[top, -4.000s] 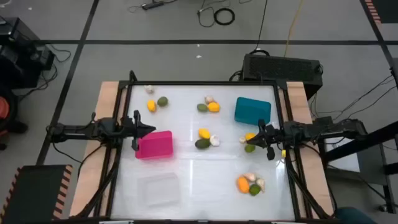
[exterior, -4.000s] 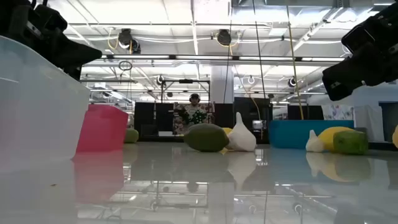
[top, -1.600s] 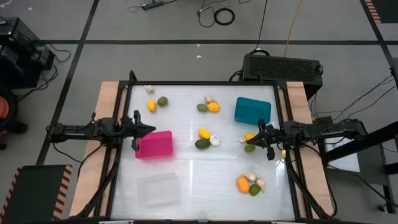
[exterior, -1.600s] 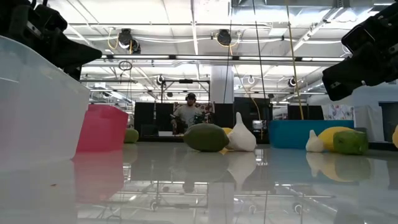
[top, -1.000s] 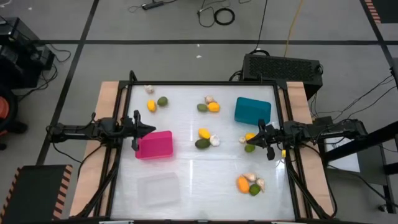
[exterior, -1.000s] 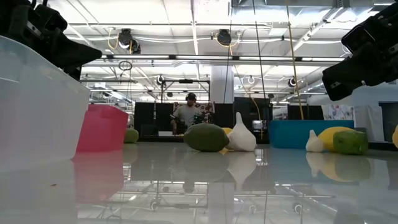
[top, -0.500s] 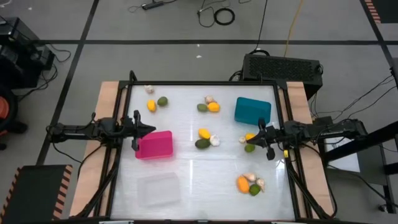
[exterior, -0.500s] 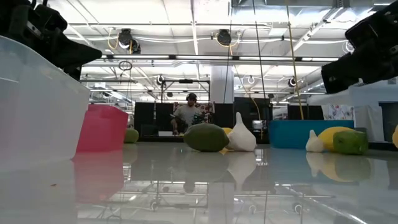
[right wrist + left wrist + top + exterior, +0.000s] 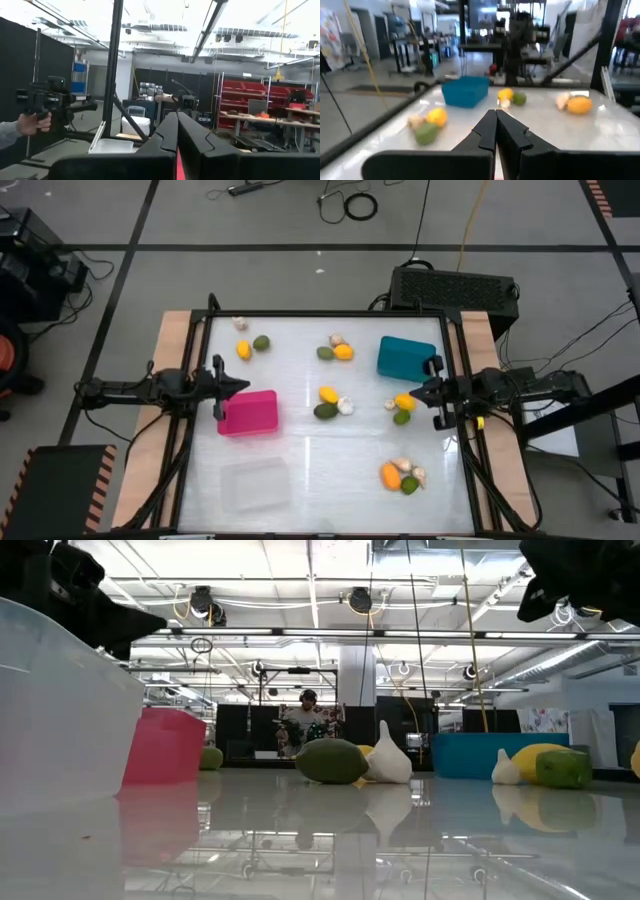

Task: Sort produce into baskets
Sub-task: Put the lime into the pink bin

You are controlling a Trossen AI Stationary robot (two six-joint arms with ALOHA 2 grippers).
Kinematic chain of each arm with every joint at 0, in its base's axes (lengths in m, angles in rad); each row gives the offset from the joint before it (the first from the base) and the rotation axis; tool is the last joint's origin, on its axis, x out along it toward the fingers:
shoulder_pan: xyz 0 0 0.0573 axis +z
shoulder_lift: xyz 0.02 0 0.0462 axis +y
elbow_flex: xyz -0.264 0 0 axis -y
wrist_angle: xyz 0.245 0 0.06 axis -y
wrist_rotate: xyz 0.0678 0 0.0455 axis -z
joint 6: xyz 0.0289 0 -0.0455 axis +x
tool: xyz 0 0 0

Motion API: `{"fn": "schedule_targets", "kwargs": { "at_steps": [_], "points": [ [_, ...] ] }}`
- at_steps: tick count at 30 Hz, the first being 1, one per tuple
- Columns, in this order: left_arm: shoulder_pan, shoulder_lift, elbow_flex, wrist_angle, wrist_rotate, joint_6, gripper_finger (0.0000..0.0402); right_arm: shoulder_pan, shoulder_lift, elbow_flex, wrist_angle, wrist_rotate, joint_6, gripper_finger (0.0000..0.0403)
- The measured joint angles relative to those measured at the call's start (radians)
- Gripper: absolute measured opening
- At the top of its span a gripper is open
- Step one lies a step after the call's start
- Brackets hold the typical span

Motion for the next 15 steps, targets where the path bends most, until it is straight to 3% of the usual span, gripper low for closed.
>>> {"fn": "schedule_targets", "kwargs": {
  "at_steps": [4, 8, 15],
  "points": [
    [0.0, 0.0, 0.001, 0.173, -0.009, -0.057, 0.001, 0.0, 0.056, 0.0, 0.01, 0.128, 0.021, 0.0],
    [0.0, 0.0, 0.003, 0.304, -0.056, 0.011, 0.001, 0.0, 0.142, 0.0, 0.039, 0.252, 0.111, 0.0],
    [0.0, 0.002, 0.008, 0.427, -0.1, 0.147, 0.001, 0.0, 0.323, 0.0, 0.231, 0.255, 0.181, 0.0]
  ]
}}
